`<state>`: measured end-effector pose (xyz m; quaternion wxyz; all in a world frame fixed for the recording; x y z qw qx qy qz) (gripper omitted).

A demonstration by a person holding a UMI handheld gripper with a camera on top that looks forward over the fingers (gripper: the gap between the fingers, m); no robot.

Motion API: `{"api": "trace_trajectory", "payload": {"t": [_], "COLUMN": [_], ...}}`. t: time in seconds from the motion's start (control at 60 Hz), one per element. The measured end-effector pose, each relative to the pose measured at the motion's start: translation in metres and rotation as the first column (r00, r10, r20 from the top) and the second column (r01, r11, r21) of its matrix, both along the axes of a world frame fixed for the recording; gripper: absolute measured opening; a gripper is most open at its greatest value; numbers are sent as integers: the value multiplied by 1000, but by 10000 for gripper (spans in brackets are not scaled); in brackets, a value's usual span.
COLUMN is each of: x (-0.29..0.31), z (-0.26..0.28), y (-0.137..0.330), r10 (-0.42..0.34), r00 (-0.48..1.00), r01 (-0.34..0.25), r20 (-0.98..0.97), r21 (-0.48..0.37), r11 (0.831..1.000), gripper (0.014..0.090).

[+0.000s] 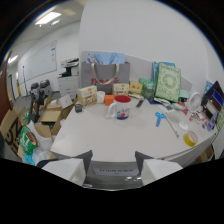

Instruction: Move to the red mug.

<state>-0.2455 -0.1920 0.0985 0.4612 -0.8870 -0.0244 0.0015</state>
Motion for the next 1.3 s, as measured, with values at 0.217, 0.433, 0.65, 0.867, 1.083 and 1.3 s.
{"api": "trace_trajectory", "payload": {"t": [0.217, 0.433, 0.65, 0.867, 1.083, 1.3], "x": [5, 4, 12, 18, 21, 20], "z": [-4, -16, -28, -42, -50, -51], "y": [18, 64, 128, 174, 199, 206], "r10": [-15, 21, 41, 52, 57, 58], "r00": [1000, 1000, 999, 999, 998, 998], "r01": [15, -22, -41, -52, -56, -58], "r20": [20, 5, 4, 8, 11, 5], "r21": [22, 19, 6, -4, -6, -7], "r11": [1000, 1000, 999, 999, 998, 998], "gripper": [842, 841, 843, 839, 839, 839]}}
